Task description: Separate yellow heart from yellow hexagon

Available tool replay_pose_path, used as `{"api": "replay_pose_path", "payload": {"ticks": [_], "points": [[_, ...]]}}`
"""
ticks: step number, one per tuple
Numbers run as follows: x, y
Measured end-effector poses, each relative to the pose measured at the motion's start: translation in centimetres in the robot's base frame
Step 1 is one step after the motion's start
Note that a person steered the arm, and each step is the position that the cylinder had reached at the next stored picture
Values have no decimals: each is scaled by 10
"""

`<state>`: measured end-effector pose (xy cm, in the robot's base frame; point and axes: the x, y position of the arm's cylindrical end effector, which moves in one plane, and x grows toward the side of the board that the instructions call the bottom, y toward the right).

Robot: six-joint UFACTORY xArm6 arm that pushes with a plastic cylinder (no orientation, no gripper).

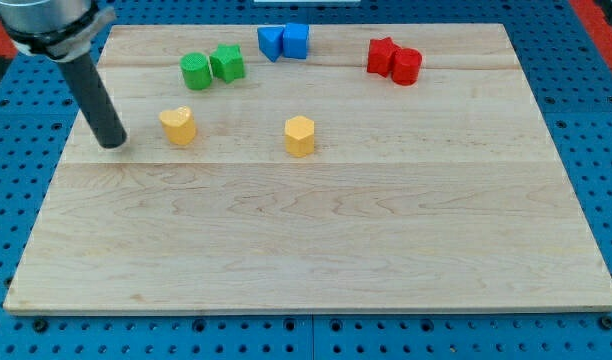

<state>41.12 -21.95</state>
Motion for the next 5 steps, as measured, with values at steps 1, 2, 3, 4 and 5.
{"api": "replay_pose_path", "payload": {"ticks": [1, 2, 3, 4, 5], "points": [[-10, 46], [-14, 62], [-11, 44], [-27, -8], [-65, -17]]}}
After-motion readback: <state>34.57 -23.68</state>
